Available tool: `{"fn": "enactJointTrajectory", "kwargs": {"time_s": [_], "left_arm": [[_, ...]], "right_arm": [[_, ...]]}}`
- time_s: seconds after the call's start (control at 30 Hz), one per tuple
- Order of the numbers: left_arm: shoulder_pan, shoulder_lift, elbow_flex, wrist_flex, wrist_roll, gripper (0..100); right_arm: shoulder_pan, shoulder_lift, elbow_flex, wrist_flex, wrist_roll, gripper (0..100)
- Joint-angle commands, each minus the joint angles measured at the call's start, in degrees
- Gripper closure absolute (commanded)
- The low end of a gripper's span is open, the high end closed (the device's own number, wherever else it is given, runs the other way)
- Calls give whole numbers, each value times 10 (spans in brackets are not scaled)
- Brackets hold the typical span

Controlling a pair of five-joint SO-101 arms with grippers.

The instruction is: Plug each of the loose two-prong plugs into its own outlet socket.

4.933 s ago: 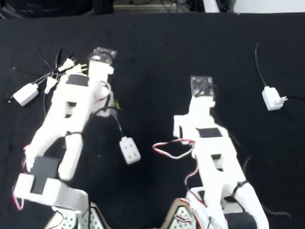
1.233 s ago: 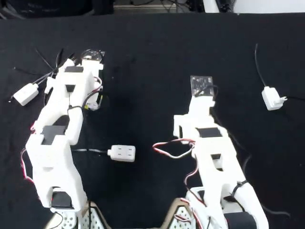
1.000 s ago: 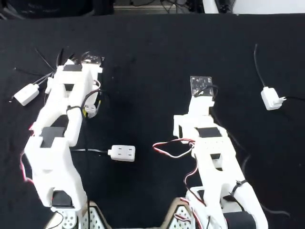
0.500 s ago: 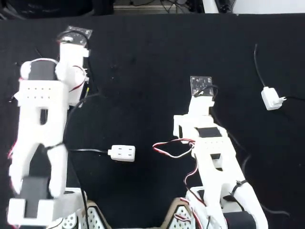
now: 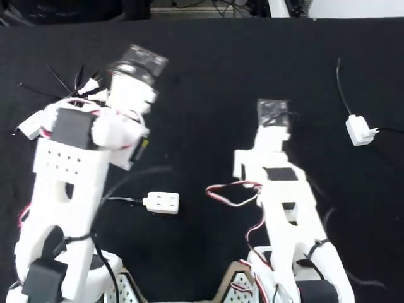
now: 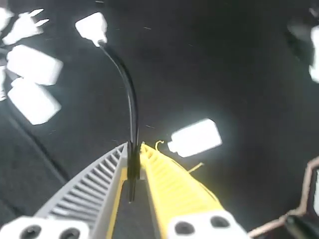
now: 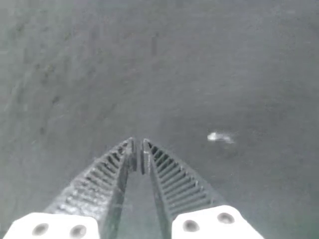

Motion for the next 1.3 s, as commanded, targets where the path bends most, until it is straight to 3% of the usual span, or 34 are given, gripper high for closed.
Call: {"fn": "enactJointTrajectory", "kwargs": {"time_s": [0.0,0.33,0.53,0.7,0.83,0.93,1.07,1.27], "left_arm": [[83,-22,1,8,-4,970],[235,-22,70,6,-6,968],[235,-22,68,6,-6,754],[165,-22,54,6,-7,775],[51,-16,58,6,-41,791],[-32,-15,118,-13,-53,791],[-105,-21,255,-119,-50,791],[-166,-21,438,-328,-49,791]], "right_arm": [[62,-2,-43,4,-54,984],[71,-2,-43,2,-70,982],[70,-2,-43,1,-70,981],[70,-2,-43,1,-70,980],[60,-2,-43,-1,-67,980],[8,-2,-39,4,-55,979],[-69,-1,-44,47,19,914],[-220,3,-32,69,-22,809]]}}
